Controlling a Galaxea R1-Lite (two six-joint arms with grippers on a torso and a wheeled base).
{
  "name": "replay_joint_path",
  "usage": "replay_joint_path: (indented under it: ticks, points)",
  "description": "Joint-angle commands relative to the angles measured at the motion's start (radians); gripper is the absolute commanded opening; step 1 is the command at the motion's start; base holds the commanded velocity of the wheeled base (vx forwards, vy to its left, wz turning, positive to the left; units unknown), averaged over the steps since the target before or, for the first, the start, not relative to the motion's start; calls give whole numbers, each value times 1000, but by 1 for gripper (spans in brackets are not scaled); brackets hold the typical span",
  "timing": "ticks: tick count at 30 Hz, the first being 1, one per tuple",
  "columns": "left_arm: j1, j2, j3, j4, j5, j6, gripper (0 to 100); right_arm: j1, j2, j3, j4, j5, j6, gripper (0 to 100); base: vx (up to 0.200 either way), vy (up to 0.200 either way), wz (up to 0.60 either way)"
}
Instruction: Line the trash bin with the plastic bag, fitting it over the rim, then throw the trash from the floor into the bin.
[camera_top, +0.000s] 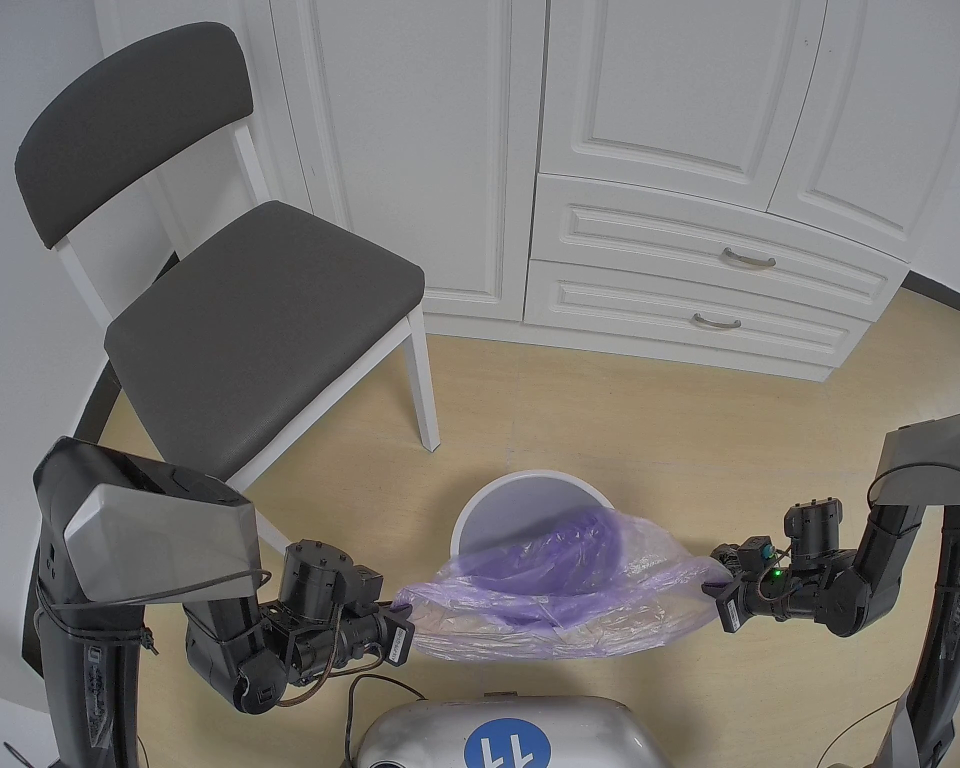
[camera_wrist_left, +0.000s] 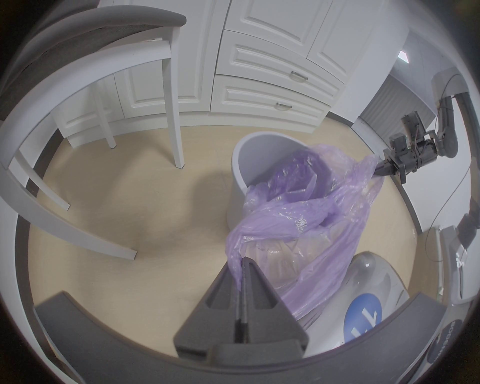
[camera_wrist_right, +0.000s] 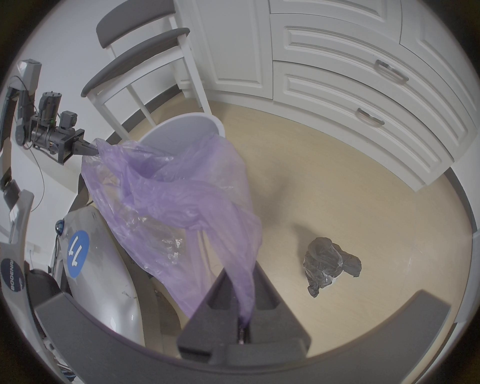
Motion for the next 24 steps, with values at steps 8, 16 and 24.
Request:
replay_joint_path:
  ticks: [8, 16, 24]
  points:
    - [-1, 109, -9, -18, 10, 58, 0, 14, 69, 2, -1, -1, -32, 0, 0, 0, 0]
    - [26, 131, -118, -16, 30, 55, 0, 14, 120, -77, -4, -32, -25, 0, 0, 0, 0]
    - [54, 160, -221, -10, 64, 58, 0, 0, 114, -127, -10, -58, 60, 0, 0, 0, 0]
